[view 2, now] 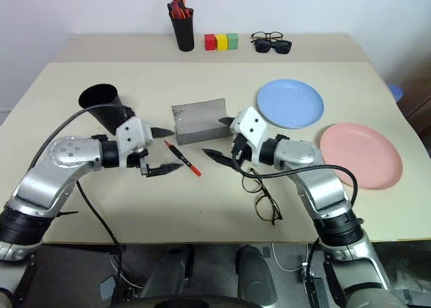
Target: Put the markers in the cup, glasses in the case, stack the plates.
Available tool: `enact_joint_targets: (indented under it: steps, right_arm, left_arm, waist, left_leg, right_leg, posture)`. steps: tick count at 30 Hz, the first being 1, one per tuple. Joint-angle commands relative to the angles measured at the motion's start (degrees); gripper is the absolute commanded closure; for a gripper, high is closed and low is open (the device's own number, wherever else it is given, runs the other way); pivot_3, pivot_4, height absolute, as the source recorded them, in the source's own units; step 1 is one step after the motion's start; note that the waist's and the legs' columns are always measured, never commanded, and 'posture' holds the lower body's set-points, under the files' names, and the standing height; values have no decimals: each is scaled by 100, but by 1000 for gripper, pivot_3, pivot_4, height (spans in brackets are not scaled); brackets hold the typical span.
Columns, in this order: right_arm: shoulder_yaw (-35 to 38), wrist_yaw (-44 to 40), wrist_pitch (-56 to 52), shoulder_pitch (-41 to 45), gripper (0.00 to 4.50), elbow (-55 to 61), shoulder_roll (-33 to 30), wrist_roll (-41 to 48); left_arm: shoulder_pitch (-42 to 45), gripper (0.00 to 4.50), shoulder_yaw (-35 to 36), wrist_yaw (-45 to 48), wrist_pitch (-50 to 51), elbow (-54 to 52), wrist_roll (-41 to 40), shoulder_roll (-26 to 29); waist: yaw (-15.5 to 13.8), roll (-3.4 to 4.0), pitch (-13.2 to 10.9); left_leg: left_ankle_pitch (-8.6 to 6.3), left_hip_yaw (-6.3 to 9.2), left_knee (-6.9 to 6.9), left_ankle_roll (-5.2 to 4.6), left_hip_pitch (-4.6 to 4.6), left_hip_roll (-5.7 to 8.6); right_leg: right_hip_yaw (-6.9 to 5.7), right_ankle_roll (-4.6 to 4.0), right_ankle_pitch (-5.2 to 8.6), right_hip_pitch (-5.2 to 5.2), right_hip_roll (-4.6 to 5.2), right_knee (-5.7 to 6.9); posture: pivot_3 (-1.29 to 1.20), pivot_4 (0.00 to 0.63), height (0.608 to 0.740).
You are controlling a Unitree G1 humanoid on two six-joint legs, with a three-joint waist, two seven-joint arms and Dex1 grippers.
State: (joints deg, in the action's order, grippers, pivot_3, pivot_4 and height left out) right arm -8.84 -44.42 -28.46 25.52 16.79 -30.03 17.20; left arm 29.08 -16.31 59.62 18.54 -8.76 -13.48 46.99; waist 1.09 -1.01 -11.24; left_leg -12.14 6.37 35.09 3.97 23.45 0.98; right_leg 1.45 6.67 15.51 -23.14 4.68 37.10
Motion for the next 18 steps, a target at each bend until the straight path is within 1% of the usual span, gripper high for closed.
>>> enact_joint_targets:
  steps: [1,4,7,8,9,11,14,15,16,17,18]
  right_arm:
    - [131,-13,-8,63,0,253,-11,106]
    - [137,34,-209,-73,0,513,-14,201]
    - [120,-92,-407,-296,0,840,-161,337]
    - [120,-108,-436,-362,0,920,-204,347]
    - [130,-95,-464,-405,0,972,-227,351]
    - [143,-50,-499,-418,0,999,-225,348]
    - [152,6,-517,-442,0,1023,-238,330]
    - [150,16,-523,-443,0,1026,-238,329]
    - [144,19,-522,-443,0,1028,-240,326]
    - [144,16,-521,-434,0,1017,-245,328]
    - [148,14,-516,-422,0,996,-248,330]
  left_arm:
    - [562,34,-521,657,-829,858,671,-128]
    - [1128,34,-914,1118,-1303,1845,1058,-469]
    - [1440,34,-1075,1419,-1641,2503,1262,-756]
    - [1508,266,-1093,1512,-1700,2662,1293,-840]
    - [1555,555,-1102,1602,-1768,2785,1329,-906]
    - [1599,1310,-1070,1713,-1888,2945,1393,-981]
    - [1554,2904,-945,1816,-1996,2969,1339,-1081]
    - [1531,3367,-919,1834,-2017,2957,1339,-1093]
    - [1496,3955,-897,1833,-2062,2933,1354,-1086]
    - [1422,4412,-779,1823,-1911,2800,1233,-1069]
    - [1337,4470,-559,1763,-1675,2621,1004,-1062]
  waist:
    - [2,0,0]
    - [1,-1,0]
    - [0,-1,0]
    - [-4,-1,0]
    - [-5,-1,0]
    - [6,-1,0]
    - [3,-1,0]
    - [3,-2,0]
    - [4,-2,0]
    - [8,-2,0]
    - [10,-2,0]
  left_leg:
    - [0,1,0,0,1,0]
    - [-1,0,0,-3,4,0]
    - [-3,0,2,-5,6,0]
    - [-4,0,3,-8,6,0]
    - [-5,1,4,-10,7,0]
    - [-6,0,5,-11,7,1]
    - [-6,1,9,-11,6,1]
    - [-6,1,10,-11,6,1]
    - [-6,2,10,-11,6,1]
    - [-6,2,10,-11,6,1]
    - [-6,2,9,-12,6,1]
  right_leg:
    - [0,1,0,-1,0,0]
    - [0,2,-1,-4,0,2]
    - [-1,3,-1,-5,0,3]
    - [-1,3,-1,-4,0,2]
    - [-1,4,0,-4,1,2]
    - [-1,5,-1,-4,2,2]
    - [-1,5,-1,-3,2,7]
    - [-1,5,-1,-3,2,7]
    - [0,5,-1,-2,2,7]
    - [0,5,-1,-2,2,6]
    - [0,5,-1,-2,2,6]
  posture:
    - [0,150,740]
    - [0,150,740]
    - [0,150,740]
    - [0,150,740]
    - [0,150,740]
    - [0,150,740]
    - [0,150,740]
    - [0,150,740]
    - [0,150,740]
    - [0,150,740]
    - [0,150,740]
